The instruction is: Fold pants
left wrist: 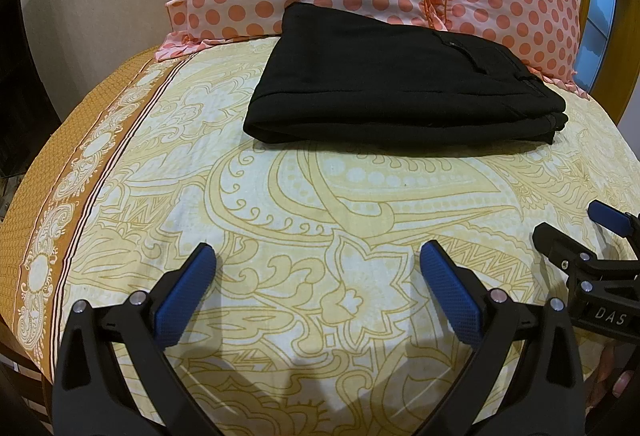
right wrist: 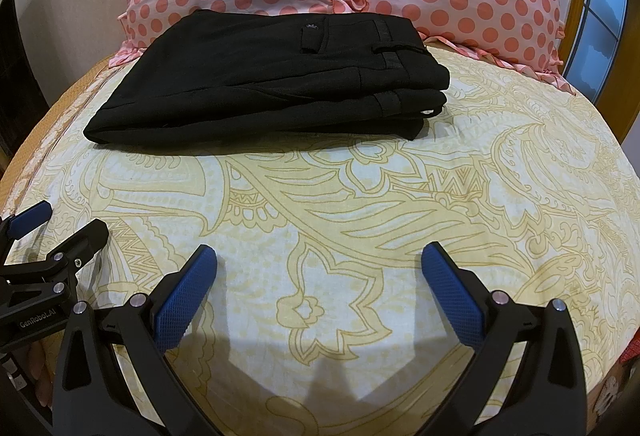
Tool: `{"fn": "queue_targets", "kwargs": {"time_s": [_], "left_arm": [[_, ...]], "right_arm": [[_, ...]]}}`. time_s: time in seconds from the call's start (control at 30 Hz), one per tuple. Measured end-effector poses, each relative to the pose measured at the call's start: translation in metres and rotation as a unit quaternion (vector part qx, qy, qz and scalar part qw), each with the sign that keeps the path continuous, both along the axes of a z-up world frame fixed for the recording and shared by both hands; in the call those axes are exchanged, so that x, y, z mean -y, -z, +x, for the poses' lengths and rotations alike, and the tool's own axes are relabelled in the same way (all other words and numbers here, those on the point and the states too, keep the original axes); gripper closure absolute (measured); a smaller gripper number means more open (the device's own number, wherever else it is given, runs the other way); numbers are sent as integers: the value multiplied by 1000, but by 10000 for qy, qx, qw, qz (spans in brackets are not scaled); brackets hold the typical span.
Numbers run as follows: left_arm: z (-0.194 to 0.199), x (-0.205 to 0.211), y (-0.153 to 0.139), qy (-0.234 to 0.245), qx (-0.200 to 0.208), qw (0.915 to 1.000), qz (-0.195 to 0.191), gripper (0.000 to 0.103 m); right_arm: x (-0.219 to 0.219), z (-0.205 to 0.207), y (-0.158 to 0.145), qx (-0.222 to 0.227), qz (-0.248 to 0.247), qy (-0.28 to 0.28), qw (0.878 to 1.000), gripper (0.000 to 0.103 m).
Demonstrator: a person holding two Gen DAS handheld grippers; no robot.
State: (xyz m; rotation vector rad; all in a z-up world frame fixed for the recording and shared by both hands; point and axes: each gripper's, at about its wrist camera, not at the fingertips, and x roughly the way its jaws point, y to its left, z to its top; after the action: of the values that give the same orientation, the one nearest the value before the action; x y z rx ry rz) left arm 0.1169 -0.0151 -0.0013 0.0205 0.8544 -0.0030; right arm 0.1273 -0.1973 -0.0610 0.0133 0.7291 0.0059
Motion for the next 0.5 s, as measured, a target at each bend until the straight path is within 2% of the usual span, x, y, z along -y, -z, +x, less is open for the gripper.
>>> {"fn": "queue_targets", "kwargs": {"time_s": [0.5], "left_arm": [[1,0,0,31,-99,9999,-13,2]], "right_arm": [[0,0,0,2,2,6,10000,1]]}}
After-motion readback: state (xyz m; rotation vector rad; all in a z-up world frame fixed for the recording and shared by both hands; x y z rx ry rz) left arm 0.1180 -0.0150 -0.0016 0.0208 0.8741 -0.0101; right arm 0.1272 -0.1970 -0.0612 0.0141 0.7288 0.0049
